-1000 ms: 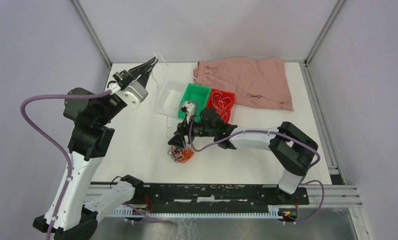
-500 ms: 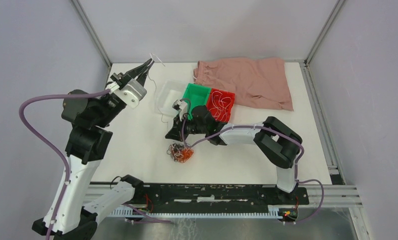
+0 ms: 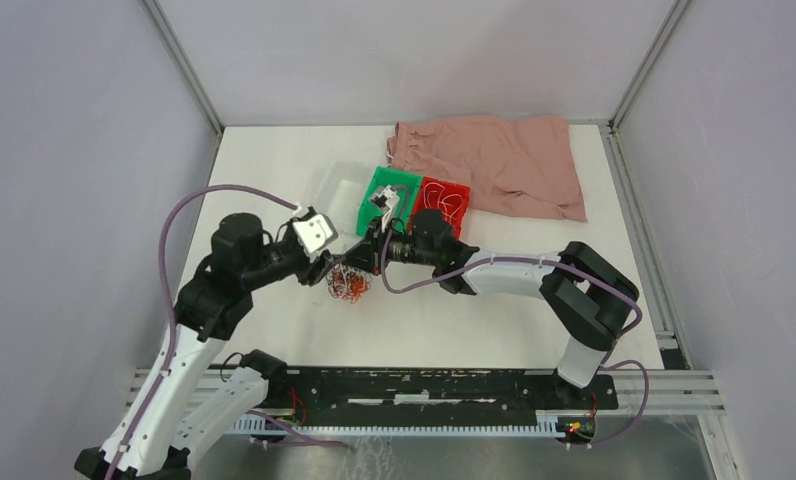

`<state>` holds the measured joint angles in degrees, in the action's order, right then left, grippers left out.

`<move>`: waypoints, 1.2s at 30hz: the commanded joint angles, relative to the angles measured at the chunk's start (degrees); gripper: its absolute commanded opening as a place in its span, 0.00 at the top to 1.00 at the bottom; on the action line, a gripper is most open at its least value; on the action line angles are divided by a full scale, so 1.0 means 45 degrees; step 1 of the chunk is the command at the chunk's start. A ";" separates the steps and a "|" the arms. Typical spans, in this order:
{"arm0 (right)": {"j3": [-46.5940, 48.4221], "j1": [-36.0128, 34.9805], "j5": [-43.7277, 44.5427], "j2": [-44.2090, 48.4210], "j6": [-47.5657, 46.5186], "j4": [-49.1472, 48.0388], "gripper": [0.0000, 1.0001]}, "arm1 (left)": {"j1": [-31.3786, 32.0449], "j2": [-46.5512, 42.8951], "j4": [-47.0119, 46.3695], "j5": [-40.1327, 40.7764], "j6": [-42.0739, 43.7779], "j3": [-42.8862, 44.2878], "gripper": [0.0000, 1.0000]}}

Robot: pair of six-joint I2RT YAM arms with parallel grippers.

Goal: Untangle the cables
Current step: Untie the cable.

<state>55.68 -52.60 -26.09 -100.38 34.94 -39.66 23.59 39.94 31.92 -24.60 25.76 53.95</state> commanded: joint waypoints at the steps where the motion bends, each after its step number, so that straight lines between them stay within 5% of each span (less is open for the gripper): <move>1: -0.0402 -0.0020 -0.0227 0.0835 0.0410 -0.0792 0.95 | -0.0015 0.0553 0.2962 -0.2145 0.1531 -0.0090 0.39; 6: -0.0687 -0.0026 0.0147 0.1490 -0.0137 0.0183 0.96 | -0.0016 0.1042 0.4056 -0.3286 0.2701 -0.0128 0.32; 15: -0.0803 -0.0046 -0.0130 0.1974 -0.0644 0.0902 0.96 | -0.0005 0.0935 -0.0481 -0.0694 0.0392 -0.1529 0.34; 19: -0.0877 -0.0043 -0.0016 0.2150 -0.0871 0.1195 0.97 | -0.0028 0.1418 0.0277 -0.2092 0.0324 -0.0754 0.35; 28: -0.0969 -0.0096 -0.0178 0.2357 -0.0999 0.1285 0.96 | -0.0036 0.1457 0.0093 -0.1768 0.0573 -0.0838 0.75; 36: -0.0966 -0.0215 -0.0404 0.2452 -0.0968 0.1164 0.95 | -0.0023 0.1794 -0.0431 -0.1649 0.0098 -0.0994 0.67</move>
<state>50.96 -53.01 -26.20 -92.25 31.18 -31.18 23.59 47.33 33.54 -32.91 28.40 48.90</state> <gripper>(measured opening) 0.050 0.276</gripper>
